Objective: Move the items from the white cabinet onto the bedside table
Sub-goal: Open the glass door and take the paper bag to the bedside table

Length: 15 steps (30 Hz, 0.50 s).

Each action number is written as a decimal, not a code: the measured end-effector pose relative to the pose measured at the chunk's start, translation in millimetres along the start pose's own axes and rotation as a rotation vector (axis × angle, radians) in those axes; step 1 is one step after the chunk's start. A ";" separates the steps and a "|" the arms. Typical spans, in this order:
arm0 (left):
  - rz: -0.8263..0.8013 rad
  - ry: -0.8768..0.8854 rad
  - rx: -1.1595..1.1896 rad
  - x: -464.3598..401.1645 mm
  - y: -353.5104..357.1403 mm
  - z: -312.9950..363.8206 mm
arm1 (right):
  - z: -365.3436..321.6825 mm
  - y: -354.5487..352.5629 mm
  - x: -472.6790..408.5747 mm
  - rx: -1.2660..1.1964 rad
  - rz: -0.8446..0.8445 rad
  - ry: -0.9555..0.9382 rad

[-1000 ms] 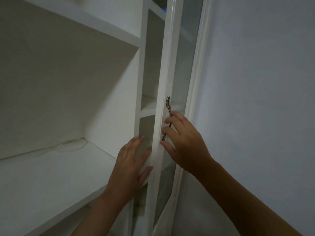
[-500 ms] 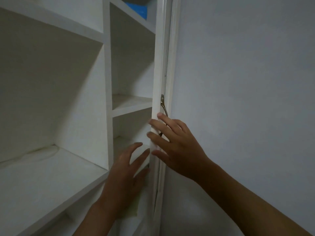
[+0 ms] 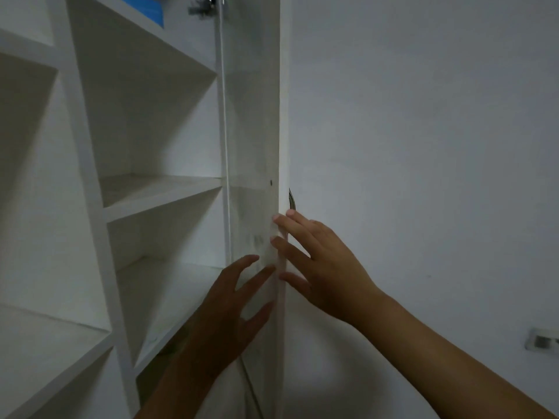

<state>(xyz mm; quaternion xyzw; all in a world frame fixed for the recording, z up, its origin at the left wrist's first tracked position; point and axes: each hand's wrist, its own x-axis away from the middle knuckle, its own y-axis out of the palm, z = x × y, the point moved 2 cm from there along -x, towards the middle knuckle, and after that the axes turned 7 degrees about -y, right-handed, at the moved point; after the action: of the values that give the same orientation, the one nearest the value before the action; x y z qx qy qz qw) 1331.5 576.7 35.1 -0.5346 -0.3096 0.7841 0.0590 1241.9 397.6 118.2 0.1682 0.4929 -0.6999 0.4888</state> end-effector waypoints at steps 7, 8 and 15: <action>-0.035 0.058 0.040 -24.5 53.1 7.8 | 35.4 -0.9 32.9 0.074 -0.036 0.082; -0.042 0.063 0.039 -28.5 60.2 8.6 | 40.7 0.9 38.0 0.090 -0.044 0.088; -0.074 0.083 0.007 -53.2 112.5 13.1 | 82.9 25.8 79.7 0.161 -0.118 0.106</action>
<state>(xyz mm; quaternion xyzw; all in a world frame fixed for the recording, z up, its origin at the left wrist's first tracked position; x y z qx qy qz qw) 1369.2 458.5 19.2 -0.5547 -0.3236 0.7596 0.1028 1247.2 284.5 85.4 0.2142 0.4692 -0.7550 0.4048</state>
